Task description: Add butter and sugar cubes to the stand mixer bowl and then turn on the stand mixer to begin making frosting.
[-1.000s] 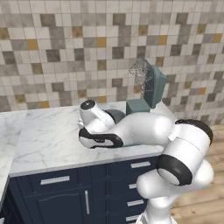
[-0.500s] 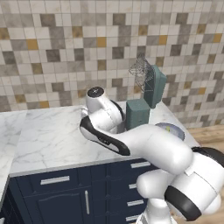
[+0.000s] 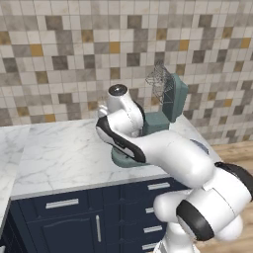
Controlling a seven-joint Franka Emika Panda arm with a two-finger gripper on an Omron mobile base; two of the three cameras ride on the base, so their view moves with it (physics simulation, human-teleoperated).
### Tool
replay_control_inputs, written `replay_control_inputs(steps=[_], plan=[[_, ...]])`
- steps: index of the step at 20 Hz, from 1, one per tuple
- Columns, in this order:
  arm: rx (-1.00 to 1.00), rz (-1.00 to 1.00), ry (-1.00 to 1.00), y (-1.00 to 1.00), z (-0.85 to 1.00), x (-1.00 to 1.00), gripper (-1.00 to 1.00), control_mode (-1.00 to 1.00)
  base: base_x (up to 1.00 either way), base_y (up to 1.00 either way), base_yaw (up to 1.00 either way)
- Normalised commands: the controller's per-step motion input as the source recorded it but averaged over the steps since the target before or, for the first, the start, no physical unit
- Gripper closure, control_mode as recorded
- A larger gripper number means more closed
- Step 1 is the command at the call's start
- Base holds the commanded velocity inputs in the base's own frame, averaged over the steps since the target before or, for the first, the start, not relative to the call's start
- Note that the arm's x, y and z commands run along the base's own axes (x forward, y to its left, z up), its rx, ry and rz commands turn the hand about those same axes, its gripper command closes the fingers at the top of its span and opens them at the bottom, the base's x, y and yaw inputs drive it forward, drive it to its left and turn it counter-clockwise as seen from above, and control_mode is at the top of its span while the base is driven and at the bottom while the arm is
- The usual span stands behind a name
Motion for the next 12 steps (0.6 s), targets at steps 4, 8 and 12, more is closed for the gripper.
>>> replay_control_inputs(steps=[4,8,12], plan=[[0.0,0.0,0.0,-0.36,0.1,0.52,1.0,-1.0,0.0,0.0,0.0],[0.0,0.0,0.03,-0.17,-0.01,0.41,1.0,-1.0,0.0,0.0,0.0],[0.0,0.0,0.1,-0.13,-0.15,0.41,1.0,-1.0,0.0,0.0,0.0]])
